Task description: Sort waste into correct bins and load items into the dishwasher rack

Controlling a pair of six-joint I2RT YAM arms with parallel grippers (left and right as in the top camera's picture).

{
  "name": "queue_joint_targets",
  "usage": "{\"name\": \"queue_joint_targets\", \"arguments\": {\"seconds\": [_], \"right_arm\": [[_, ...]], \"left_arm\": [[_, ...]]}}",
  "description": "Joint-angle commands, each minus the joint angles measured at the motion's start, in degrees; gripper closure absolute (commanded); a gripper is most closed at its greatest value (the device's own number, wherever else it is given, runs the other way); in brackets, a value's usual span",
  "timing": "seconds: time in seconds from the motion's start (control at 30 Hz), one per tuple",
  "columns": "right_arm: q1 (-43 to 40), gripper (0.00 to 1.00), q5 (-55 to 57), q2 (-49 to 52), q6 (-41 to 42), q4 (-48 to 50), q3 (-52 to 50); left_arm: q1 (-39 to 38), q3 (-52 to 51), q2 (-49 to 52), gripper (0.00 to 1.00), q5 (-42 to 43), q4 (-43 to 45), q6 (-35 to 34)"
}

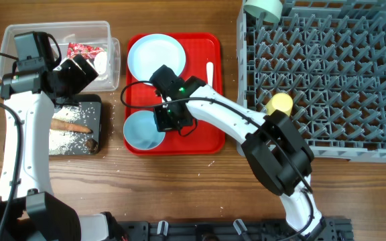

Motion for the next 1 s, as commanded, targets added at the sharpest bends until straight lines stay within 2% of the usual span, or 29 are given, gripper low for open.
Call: {"name": "queue_joint_targets", "arguments": {"seconds": [0.0, 0.07, 0.13, 0.2, 0.23, 0.3, 0.33, 0.43, 0.53, 0.57, 0.77, 0.83, 0.97], "right_arm": [[-1.97, 0.96, 7.3, -3.5, 0.46, -3.04, 2.1], [-4.59, 0.96, 13.84, -10.62, 0.81, -5.9, 2.36], [-8.5, 0.96, 28.11, -19.8, 3.98, -10.38, 2.36], [-12.52, 0.96, 50.58, -28.09, 10.16, -16.74, 2.36], [-14.4, 0.95, 67.38, -30.84, 13.94, -21.55, 2.36], [-16.74, 0.95, 83.47, -30.95, 13.18, -25.49, 2.21], [-18.03, 0.96, 86.53, -30.14, 8.13, -24.83, 2.12], [-20.94, 0.96, 87.32, -25.4, -12.68, -17.59, 2.01], [-20.98, 0.96, 88.78, -17.97, -28.26, -8.52, 2.01], [-20.85, 0.96, 88.83, -15.72, -31.23, -7.1, 2.01], [-18.56, 0.96, 90.71, -7.32, -43.76, -0.96, 2.01], [-18.53, 0.96, 94.14, -5.86, -44.78, -1.38, 1.84], [-16.5, 0.96, 93.22, -5.84, -44.54, -4.46, 0.87]], "left_arm": [[-0.04, 0.74, -0.42, 0.0, 0.46, 0.13, 0.9], [-0.04, 0.74, -0.42, 0.0, 0.46, 0.13, 0.9], [-0.04, 0.74, -0.42, 0.0, 0.46, 0.13, 0.9], [-0.04, 0.74, -0.42, 0.0, 0.46, 0.15, 0.9], [-0.04, 0.74, -0.42, 0.0, 0.46, 0.13, 0.9], [-0.04, 0.74, -0.42, 0.0, 0.46, 0.13, 0.9], [-0.04, 0.74, -0.42, 0.0, 0.46, 0.15, 0.9], [-0.04, 0.74, -0.42, 0.0, 0.46, 0.13, 0.9], [-0.04, 0.74, -0.42, 0.0, 0.46, 0.13, 0.9], [-0.04, 0.74, -0.42, 0.0, 0.46, 0.13, 0.9], [0.0, 0.74, -0.42, 0.0, 0.46, 0.13, 0.9], [0.0, 0.74, -0.42, 0.0, 0.46, 0.13, 0.9], [0.0, 0.74, -0.42, 0.0, 0.46, 0.13, 0.9]]}}
